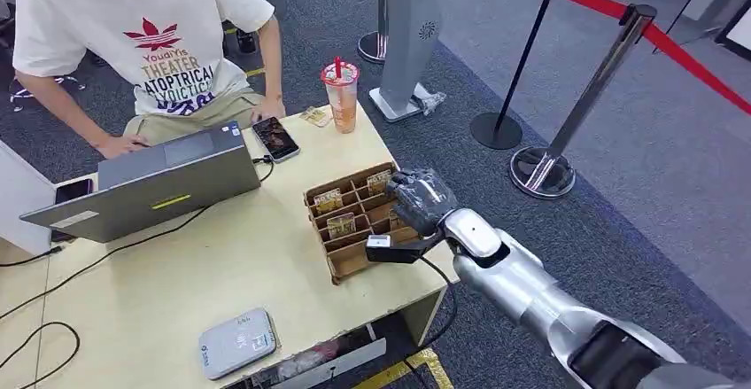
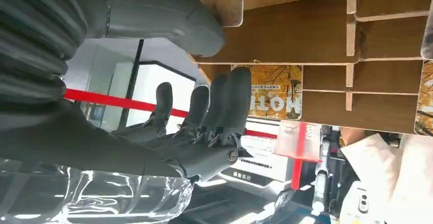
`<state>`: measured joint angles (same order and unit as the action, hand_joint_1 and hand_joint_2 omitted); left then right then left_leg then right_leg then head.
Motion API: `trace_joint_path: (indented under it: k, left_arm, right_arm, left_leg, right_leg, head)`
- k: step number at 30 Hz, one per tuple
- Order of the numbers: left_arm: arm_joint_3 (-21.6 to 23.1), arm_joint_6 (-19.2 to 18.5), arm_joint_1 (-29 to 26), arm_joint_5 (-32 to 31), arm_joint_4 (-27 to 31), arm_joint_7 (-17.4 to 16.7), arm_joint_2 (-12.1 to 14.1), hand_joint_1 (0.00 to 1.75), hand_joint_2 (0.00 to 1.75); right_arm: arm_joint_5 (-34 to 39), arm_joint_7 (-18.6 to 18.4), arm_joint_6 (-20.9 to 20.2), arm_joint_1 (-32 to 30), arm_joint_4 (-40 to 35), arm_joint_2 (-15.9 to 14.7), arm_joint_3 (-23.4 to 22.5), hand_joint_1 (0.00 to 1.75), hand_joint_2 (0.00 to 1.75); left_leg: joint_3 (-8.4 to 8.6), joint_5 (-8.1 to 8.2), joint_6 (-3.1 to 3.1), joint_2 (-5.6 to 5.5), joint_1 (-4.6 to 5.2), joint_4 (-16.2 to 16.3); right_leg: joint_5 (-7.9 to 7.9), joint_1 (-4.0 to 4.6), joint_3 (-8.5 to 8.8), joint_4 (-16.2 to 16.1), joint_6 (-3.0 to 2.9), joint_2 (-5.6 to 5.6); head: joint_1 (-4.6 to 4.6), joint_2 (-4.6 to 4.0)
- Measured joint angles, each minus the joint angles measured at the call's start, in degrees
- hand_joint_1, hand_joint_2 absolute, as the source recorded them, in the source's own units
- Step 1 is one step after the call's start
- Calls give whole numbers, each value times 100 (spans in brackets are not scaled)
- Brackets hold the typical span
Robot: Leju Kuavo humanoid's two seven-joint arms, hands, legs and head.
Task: Pass the card to the sensor for recognition and then transmit it.
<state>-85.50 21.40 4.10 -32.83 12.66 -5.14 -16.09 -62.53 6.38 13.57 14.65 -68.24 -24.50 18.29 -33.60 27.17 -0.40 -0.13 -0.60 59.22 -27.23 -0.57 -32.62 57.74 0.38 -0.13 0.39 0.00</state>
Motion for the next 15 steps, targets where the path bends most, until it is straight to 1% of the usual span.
trace_joint_path:
  k: [2,3,4,7,8,13,15]
  left_arm:
    - [0,0,0,-2,0,0,0,0,0]
    - [0,-2,0,-2,0,0,0,0,0]
    - [0,-4,0,-2,0,0,0,0,0]
    - [0,-26,-1,-11,0,0,2,0,0]
    - [2,-37,-2,-11,0,-2,2,0,0]
    - [2,-68,-7,-20,0,-7,7,0,0]
    - [0,-90,-9,-22,0,-7,7,0,0]
  right_arm:
    - [4,-17,9,-3,0,-2,0,98,175]
    - [7,-20,11,-4,0,-4,0,94,175]
    - [7,-22,13,-4,0,-7,0,98,175]
    - [26,-22,28,-5,0,-30,-2,96,175]
    - [59,-22,33,-7,0,-44,-4,99,175]
    - [111,-20,107,-44,-2,-120,-13,94,175]
    - [111,-20,131,-61,-4,-136,-17,96,175]
  left_leg:
    - [0,0,0,0,0,0]
    - [0,0,0,0,0,0]
    - [1,0,0,0,0,0]
    - [1,0,0,0,0,0]
    - [1,0,0,0,0,0]
    - [0,0,0,0,0,0]
    - [0,0,0,0,0,0]
  right_leg:
    - [0,0,0,0,0,0]
    - [0,0,0,0,0,0]
    - [0,0,0,0,0,0]
    - [0,0,0,0,0,0]
    - [0,0,0,0,0,0]
    - [0,0,0,0,0,0]
    - [0,0,0,0,0,0]
  head:
    - [0,0]
    - [0,0]
    - [0,0]
    - [0,0]
    - [0,0]
    - [0,0]
    - [0,0]
